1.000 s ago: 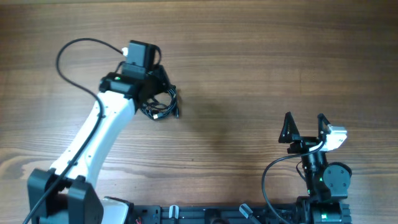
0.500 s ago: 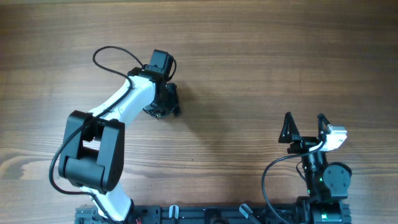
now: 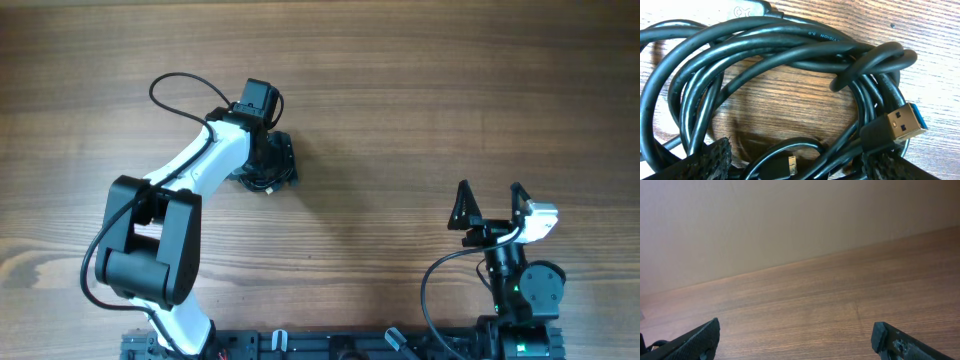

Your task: Untangle cables

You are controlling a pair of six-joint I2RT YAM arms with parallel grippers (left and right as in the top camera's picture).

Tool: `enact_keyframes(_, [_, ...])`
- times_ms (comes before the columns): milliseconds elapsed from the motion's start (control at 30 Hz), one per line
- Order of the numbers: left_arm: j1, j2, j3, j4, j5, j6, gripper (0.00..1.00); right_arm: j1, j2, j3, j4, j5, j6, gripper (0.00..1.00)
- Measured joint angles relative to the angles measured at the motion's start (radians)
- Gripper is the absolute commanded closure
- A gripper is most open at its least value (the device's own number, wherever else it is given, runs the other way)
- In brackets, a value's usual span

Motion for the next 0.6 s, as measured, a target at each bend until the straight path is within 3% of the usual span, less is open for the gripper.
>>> enact_keyframes(100, [0.0,-0.025,-0.002,-0.003,0.003,0.0,0.08,0.0,0.0,0.0,0.0,0.0,0.0,0.0])
enact_keyframes(200, [0.0,-0.165,-0.003,-0.006,0.008,0.0,0.0,0.0,0.0,0.0,0.0,0.0,0.0,0.0])
enact_keyframes(333, [0.0,-0.331,-0.003,-0.019,0.008,0.0,0.0,0.0,0.0,0.0,0.0,0.0,0.0,0.0])
enact_keyframes(600, [0.0,-0.346,-0.003,-0.026,0.008,0.0,0.0,0.0,0.0,0.0,0.0,0.0,0.0,0.0])
